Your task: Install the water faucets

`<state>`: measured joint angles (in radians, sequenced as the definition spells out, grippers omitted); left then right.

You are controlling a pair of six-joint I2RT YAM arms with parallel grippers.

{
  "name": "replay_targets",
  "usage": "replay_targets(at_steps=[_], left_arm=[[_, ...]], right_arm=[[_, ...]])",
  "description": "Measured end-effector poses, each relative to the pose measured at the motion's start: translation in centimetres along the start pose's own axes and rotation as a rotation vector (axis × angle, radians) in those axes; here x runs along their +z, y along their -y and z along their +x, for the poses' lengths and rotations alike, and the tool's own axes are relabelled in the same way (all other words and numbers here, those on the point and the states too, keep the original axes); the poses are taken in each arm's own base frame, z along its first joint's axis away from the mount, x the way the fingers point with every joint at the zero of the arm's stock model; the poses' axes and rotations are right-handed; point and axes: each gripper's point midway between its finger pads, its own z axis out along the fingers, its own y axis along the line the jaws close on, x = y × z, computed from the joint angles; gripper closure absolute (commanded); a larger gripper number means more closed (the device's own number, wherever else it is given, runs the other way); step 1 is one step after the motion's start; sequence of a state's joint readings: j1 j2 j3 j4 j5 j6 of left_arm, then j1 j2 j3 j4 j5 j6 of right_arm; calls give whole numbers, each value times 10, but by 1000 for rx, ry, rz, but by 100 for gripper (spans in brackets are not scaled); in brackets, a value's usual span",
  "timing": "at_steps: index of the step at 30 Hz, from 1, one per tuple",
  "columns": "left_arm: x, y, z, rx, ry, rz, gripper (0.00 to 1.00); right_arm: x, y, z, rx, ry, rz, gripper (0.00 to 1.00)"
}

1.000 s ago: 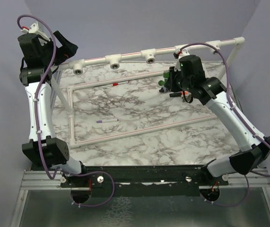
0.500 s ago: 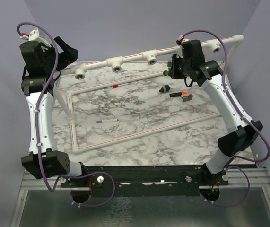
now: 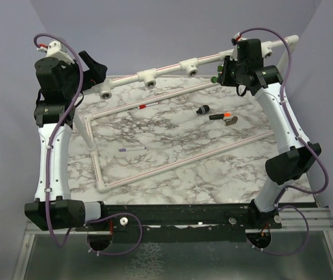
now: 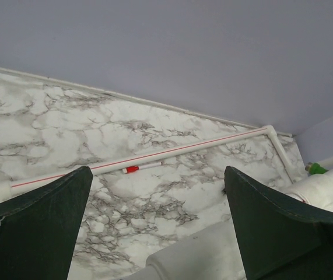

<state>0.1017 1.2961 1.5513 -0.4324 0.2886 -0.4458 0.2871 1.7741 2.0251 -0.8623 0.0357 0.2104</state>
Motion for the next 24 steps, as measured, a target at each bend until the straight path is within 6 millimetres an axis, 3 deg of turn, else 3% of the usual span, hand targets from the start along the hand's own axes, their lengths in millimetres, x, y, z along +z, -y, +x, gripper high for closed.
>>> replay_targets(at_steps=[10,17,24], left_arm=[[-9,19,14,31,-34,52,5],[-23,29,23,14,-70,64,5],[-26,33,24,-17,-93,65,4]], right_arm=[[-6,1,6,17,2,-22,100],[-9,-5,55,36,-72,-103,99],[-49,-18,80,47,-55,-217,100]])
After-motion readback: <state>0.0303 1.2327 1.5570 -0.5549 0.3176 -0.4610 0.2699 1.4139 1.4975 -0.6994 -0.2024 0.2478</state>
